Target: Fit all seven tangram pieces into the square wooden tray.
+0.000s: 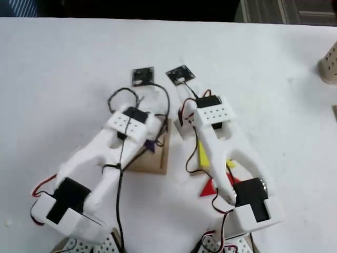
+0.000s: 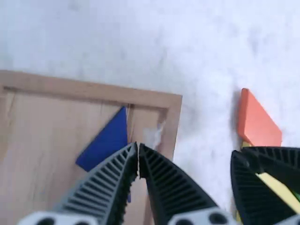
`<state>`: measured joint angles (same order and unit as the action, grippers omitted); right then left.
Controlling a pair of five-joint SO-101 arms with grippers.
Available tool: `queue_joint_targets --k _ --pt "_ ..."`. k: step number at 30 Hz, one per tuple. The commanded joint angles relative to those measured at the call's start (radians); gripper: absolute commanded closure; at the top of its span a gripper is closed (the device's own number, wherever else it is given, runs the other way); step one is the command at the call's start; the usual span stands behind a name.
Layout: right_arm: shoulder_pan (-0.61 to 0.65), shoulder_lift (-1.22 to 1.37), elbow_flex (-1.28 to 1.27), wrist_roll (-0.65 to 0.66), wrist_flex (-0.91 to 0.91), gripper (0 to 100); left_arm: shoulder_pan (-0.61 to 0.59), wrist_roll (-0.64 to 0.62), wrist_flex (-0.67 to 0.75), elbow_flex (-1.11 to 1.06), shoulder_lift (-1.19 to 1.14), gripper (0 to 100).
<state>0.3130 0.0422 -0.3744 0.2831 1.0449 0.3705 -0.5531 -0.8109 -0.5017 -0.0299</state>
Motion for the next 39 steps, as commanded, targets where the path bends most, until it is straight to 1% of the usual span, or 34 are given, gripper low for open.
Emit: queue_joint_targets --k 1,3,5,8,11,15,19,21,26,30,32,35,36,39 --pt "-0.012 -0.058 0.006 0.012 -0.015 98.1 0.03 -0.015 0.12 0.018 -0.008 98" --pt "-0.007 -0.058 0.006 0.012 -0.015 98.1 0.03 -0.015 0.138 0.018 -0.061 98" --pt "-0.007 -0.056 0.006 0.012 -0.015 98.1 0.03 -0.017 0.126 0.057 -0.134 98" --pt "-0.01 -0.056 0.006 0.012 -0.015 98.1 0.019 -0.014 0.015 0.153 -0.229 98" --pt "-0.012 -0.056 0.006 0.012 -0.015 98.1 -0.002 -0.008 -0.117 0.222 -0.275 98" --pt "-0.012 -0.056 0.006 0.012 -0.015 98.1 -0.041 -0.008 -0.232 0.23 -0.278 98" --pt "-0.012 -0.056 0.006 0.012 -0.015 98.1 -0.12 -0.006 -0.322 0.23 -0.278 98" --pt "-0.012 -0.056 0.006 0.012 -0.015 98.1 -0.147 -0.002 -0.339 0.23 -0.278 98" --pt "-0.012 -0.056 0.006 0.012 -0.015 98.1 -0.173 0.152 -0.379 0.239 -0.277 98" --pt "-0.012 -0.056 0.006 0.012 -0.015 98.1 -0.228 0.172 -0.382 0.239 -0.277 98" --pt "-0.012 -0.056 0.006 0.012 -0.015 98.1 -0.223 0.19 -0.419 0.242 -0.268 98" --pt "-0.012 -0.056 0.006 0.012 -0.016 98.1 -0.183 0.311 -0.443 0.215 -0.193 98" --pt "-0.012 -0.058 0.006 0.012 -0.016 98.1 -0.177 0.338 -0.436 0.186 -0.16 98" --pt "-0.013 -0.058 0.006 0.012 -0.016 98.1 -0.188 0.342 -0.374 0.086 -0.053 98"
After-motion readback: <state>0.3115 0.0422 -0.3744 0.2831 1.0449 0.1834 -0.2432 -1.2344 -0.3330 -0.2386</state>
